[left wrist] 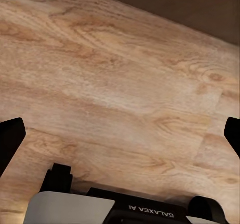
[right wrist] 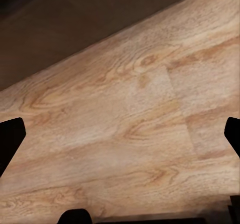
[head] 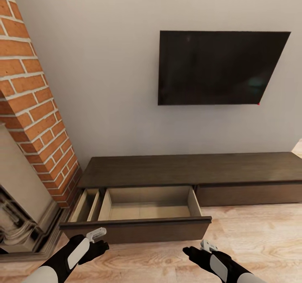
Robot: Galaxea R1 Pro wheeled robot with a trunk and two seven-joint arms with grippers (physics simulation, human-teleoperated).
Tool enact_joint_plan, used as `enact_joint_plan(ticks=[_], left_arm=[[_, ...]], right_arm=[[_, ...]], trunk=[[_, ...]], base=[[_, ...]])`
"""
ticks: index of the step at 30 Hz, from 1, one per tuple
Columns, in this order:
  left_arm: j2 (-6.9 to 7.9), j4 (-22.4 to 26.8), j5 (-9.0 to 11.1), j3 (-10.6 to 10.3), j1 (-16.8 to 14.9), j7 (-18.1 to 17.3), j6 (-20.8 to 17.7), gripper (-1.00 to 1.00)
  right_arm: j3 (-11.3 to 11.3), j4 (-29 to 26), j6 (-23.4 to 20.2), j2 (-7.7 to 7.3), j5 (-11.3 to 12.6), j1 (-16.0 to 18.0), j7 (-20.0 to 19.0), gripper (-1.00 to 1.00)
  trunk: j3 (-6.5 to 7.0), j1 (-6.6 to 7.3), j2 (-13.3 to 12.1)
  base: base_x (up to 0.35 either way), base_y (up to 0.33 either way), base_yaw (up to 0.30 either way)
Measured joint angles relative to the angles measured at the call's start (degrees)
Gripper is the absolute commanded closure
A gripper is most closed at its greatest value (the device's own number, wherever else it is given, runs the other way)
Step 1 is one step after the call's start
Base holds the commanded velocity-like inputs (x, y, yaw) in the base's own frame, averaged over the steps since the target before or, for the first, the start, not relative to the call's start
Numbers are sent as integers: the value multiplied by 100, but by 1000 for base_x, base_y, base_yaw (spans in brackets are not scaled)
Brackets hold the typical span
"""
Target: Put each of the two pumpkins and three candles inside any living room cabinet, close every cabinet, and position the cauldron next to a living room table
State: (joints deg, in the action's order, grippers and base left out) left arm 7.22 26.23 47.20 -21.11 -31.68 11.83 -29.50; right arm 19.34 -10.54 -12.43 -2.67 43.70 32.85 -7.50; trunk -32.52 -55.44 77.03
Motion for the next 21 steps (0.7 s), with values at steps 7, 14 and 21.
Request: enact_joint_plan(ticks=[7,14,21], left_arm=[[0,0,0,0,2,-14,0,-100],[7,0,7,0,6,-14,-4,-100],[1,-5,9,0,4,-11,-7,-100]], right_arm=[[2,11,-8,9,-1,0,13,-100],[7,31,-9,7,-1,0,8,-100],[8,52,-9,9,-1,0,8,-100]], trunk=[[126,154,-281],[247,308,-562],[353,461,-843]], base=[[0,0,0],[0,0,0],[0,0,0]])
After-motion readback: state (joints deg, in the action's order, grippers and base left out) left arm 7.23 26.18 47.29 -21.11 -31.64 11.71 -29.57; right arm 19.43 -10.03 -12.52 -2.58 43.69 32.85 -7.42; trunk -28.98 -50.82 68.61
